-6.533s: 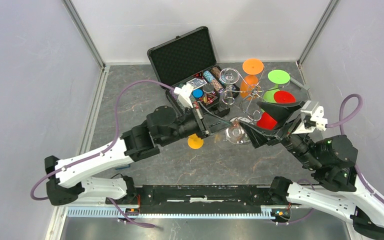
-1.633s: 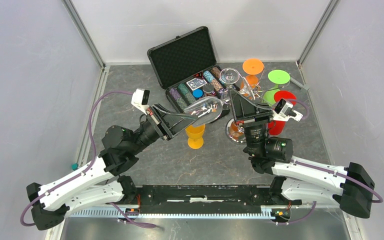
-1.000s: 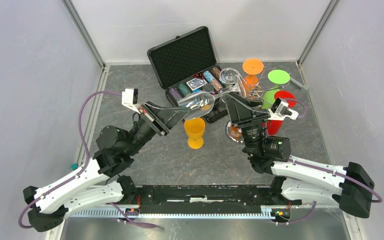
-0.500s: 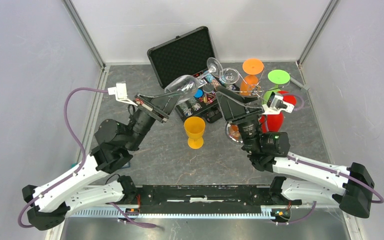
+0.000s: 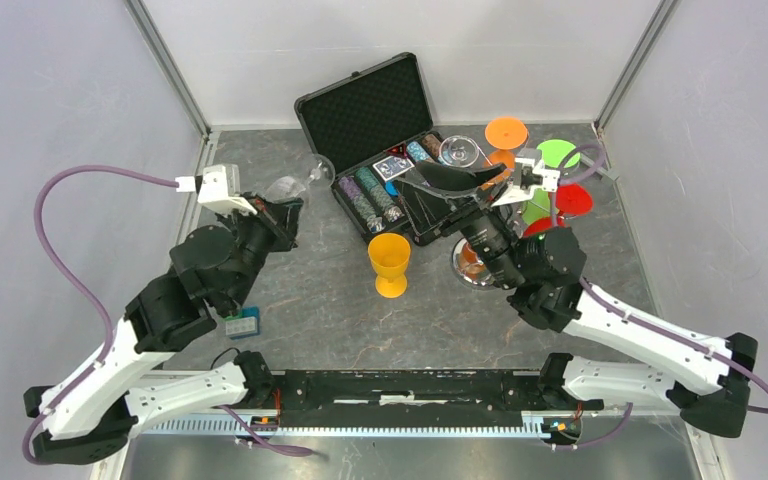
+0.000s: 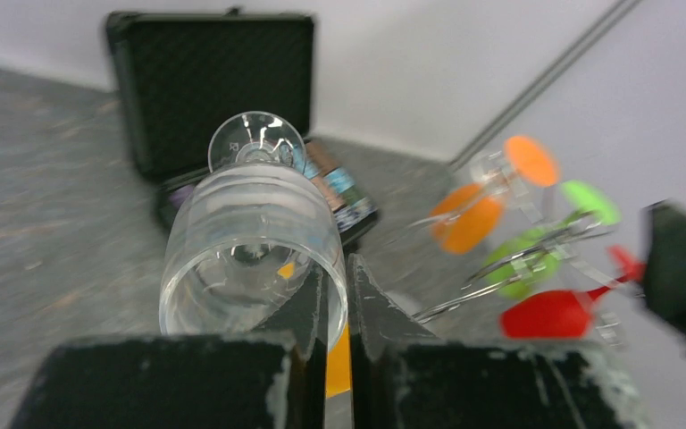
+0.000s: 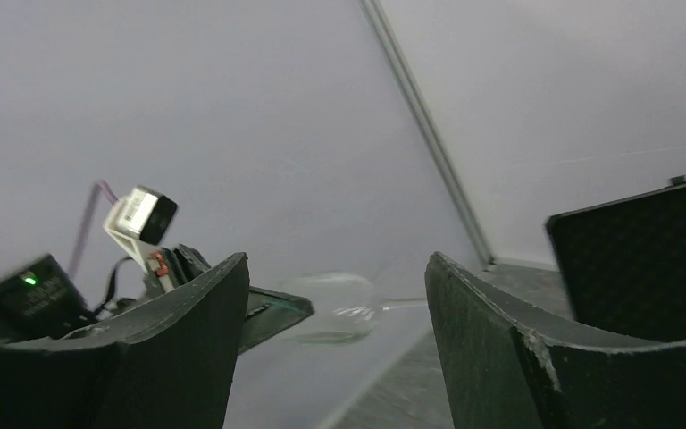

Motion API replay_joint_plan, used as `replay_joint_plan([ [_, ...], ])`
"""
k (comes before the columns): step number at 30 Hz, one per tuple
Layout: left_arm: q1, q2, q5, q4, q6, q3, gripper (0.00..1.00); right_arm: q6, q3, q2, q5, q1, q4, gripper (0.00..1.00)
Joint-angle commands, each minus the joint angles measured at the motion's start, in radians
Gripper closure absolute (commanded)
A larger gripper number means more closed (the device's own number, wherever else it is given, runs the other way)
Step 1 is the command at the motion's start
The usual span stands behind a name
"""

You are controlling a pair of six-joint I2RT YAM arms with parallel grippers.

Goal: Take the wine glass off the wine glass rack

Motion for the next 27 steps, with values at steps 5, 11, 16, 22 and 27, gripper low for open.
replay_joint_plan([
  [5, 0.004, 0.081, -0.002, -0.542, -0.039, 0.154, 0.98, -0.508, 0.25, -0.047, 0.115, 0.002, -0.554, 0.23],
  [11, 0.004, 0.2, 0.08, -0.621, -0.051, 0.14, 0.98, -0.67, 0.372, -0.026, 0.435, 0.002, -0.847, 0.22],
  [16, 0.017, 0.29, 0.169, -0.587, -0.03, 0.105, 0.98, -0.748, 0.393, 0.003, 0.671, 0.003, -0.974, 0.21],
  [22, 0.064, 0.364, 0.334, -0.502, 0.011, 0.064, 0.98, -0.796, 0.416, 0.062, 0.886, -0.145, -1.077, 0.15],
  [27, 0.095, 0.398, 0.417, -0.448, 0.026, 0.005, 0.98, -0.757, 0.404, 0.002, 0.77, -0.239, -1.08, 0.15],
])
